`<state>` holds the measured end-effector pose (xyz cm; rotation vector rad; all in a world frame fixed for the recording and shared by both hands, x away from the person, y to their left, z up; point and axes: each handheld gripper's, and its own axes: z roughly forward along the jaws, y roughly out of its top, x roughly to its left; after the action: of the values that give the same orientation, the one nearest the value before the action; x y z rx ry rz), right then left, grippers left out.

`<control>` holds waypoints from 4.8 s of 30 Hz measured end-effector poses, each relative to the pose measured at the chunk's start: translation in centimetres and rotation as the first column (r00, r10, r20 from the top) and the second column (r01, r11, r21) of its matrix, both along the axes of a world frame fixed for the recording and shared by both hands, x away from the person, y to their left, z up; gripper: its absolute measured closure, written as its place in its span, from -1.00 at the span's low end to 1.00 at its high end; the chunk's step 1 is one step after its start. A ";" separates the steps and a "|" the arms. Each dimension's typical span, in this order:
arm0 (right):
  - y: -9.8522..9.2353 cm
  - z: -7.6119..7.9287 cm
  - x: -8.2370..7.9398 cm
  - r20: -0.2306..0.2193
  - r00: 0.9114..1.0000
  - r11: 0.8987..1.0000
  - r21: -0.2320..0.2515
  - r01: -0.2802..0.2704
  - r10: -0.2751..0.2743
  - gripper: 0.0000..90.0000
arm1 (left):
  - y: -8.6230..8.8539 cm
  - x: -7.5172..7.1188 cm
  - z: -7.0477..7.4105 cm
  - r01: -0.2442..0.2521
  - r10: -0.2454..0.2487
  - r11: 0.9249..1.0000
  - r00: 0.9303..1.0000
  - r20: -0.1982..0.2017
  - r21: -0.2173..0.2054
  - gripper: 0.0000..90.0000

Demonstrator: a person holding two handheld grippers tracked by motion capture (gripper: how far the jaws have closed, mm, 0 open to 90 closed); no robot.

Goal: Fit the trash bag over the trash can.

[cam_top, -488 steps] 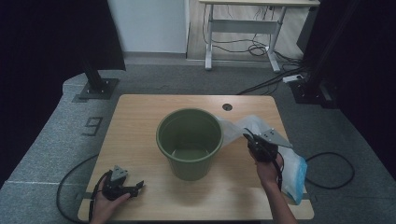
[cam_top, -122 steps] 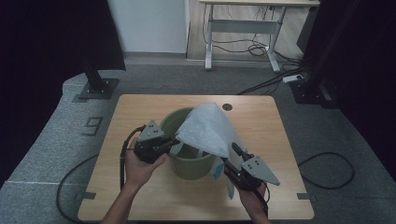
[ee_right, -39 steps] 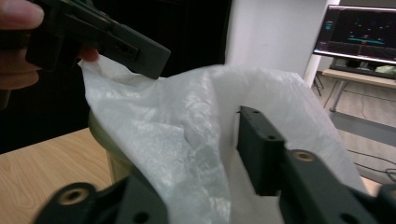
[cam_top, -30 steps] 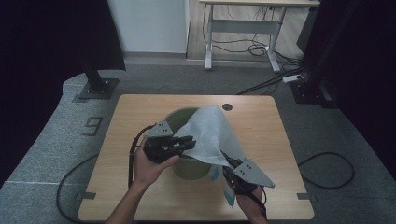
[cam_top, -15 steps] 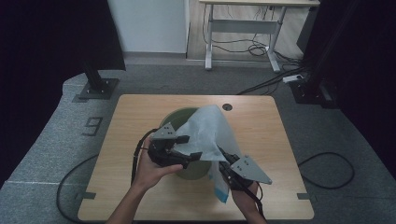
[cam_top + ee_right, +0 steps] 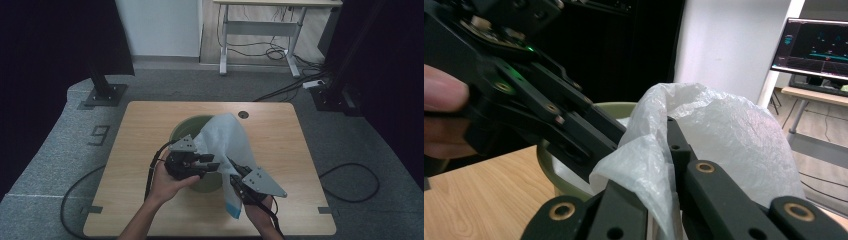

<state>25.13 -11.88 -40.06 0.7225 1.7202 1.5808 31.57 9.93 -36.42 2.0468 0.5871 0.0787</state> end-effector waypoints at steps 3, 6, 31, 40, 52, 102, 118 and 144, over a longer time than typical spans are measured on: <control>0.1 0.0 -0.1 0.004 1.000 1.000 -0.003 -0.005 0.005 0.97 | -0.4 0.0 -0.1 0.011 -0.011 1.000 1.000 0.000 0.005 0.58; 0.0 0.1 -0.1 0.005 1.000 1.000 -0.004 -0.006 0.006 0.97 | -0.4 -0.1 0.0 0.024 -0.024 1.000 1.000 0.006 -0.004 0.76; -3.3 -2.2 -4.9 -0.037 0.991 0.991 0.044 -0.125 0.127 -0.24 | 5.3 0.2 1.6 -0.175 0.182 0.978 0.981 0.062 -0.113 0.99; -7.2 -2.9 -5.2 -0.091 0.992 0.993 0.085 -0.077 0.084 -0.24 | 7.6 0.2 1.3 -0.226 0.233 0.969 0.971 0.058 -0.103 0.99; -10.0 -4.6 -1.6 -0.173 0.984 0.998 0.042 0.055 -0.047 -0.24 | 9.5 0.5 0.8 -0.276 0.282 0.954 0.958 0.044 -0.115 0.99; -5.3 -6.3 3.2 -0.217 0.974 0.998 -0.027 0.064 -0.069 0.98 | 11.3 -0.7 1.1 -0.303 0.317 0.940 0.946 0.071 -0.154 0.37; -6.7 -2.1 0.5 -0.105 0.994 0.999 0.017 0.028 -0.026 0.98 | 9.0 -3.2 4.3 -0.182 0.205 0.972 0.966 0.160 -0.147 -0.06; -4.0 1.2 0.2 -0.060 0.995 0.997 0.032 -0.074 0.075 0.98 | 1.4 -2.3 1.5 -0.043 0.039 0.999 0.993 0.112 0.032 -0.33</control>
<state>25.31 -15.85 -38.83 0.7356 1.7898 1.6532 29.27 11.31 -34.87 2.0491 0.5615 0.2265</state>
